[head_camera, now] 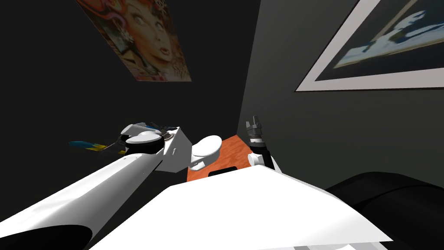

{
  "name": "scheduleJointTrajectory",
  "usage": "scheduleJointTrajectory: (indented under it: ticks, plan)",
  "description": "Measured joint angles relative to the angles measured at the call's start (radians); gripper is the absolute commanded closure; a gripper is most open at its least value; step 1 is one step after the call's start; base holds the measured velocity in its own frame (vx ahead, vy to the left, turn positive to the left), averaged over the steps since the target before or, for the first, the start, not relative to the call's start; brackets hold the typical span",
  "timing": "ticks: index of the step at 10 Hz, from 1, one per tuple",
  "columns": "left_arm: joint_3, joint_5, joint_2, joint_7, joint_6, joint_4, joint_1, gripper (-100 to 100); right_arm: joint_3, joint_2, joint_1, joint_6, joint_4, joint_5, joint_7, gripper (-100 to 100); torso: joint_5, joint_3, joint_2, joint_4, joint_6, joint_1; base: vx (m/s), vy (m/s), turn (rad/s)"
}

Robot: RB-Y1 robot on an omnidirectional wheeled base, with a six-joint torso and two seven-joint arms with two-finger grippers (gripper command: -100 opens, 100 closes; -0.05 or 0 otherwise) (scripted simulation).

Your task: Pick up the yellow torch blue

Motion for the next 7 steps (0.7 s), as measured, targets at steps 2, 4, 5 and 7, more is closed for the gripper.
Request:
scheduleJointTrajectory:
  ticks: [2,4,5,7]
  plan:
    - [-0.027,-0.026,-0.011,0.050,-0.054,0.027,-0.008,100,0.000,0.000,0.000,0.000,0.000,0.000,0.000,0,0.000,0.000,-0.001,0.000,0.000,-0.001,-0.102,0.073,-0.102]
    - [-0.055,-0.053,-0.021,0.109,-0.112,0.061,-0.014,100,0.000,0.000,0.000,0.000,0.000,0.000,0.000,0,0.000,0.000,-0.001,0.000,0.000,-0.001,-0.099,0.066,-0.091]
    - [-0.071,-0.070,-0.030,0.139,-0.142,0.075,-0.018,100,0.000,0.000,0.000,0.000,0.000,0.000,0.000,0,-0.001,0.000,0.000,0.000,0.001,-0.002,-0.112,0.057,-0.087]
    - [-0.081,-0.079,-0.036,0.163,-0.172,0.083,-0.024,0,0.000,0.000,0.000,0.000,0.000,0.000,0.000,0,-0.001,-0.001,-0.003,0.000,-0.001,-0.003,-0.026,0.013,-0.007]
